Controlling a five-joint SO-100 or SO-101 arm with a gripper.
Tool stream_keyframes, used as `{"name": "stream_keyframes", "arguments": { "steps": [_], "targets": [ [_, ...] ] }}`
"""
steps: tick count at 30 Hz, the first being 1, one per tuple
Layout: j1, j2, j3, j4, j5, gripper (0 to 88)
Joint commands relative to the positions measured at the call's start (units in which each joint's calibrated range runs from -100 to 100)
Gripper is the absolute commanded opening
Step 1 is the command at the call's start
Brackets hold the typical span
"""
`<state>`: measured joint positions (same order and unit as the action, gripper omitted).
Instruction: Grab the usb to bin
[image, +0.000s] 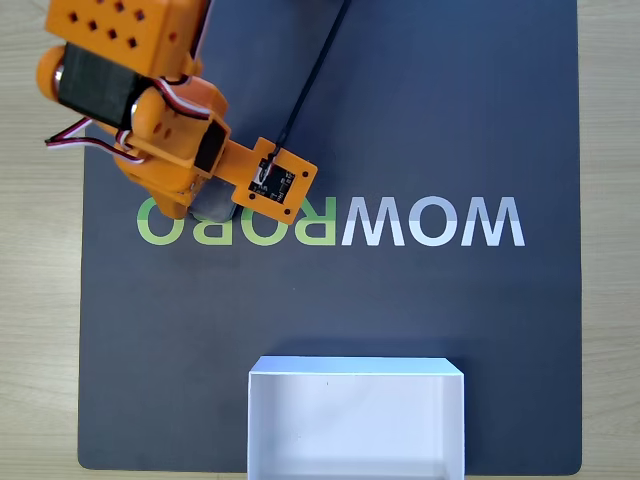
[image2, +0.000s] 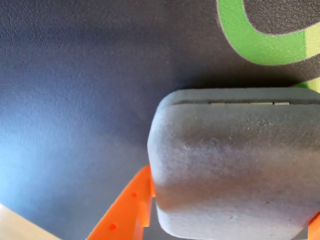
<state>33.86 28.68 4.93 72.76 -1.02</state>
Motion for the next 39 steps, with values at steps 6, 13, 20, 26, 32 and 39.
{"name": "stream_keyframes", "arguments": {
  "steps": [6, 13, 20, 26, 32, 39],
  "targets": [
    [0.40, -1.25, -2.76, -1.48, 1.29, 13.3],
    [-1.71, -13.37, -3.66, -1.04, 1.81, 13.4],
    [-5.83, -33.89, -8.27, -0.78, 1.50, 13.9],
    [-11.39, -51.78, -8.45, -2.70, 1.86, 14.0],
    [-18.71, -67.04, -4.29, 0.70, 1.97, 14.0],
    [-25.53, -72.38, -0.77, 3.67, 1.76, 14.0]
  ]
}}
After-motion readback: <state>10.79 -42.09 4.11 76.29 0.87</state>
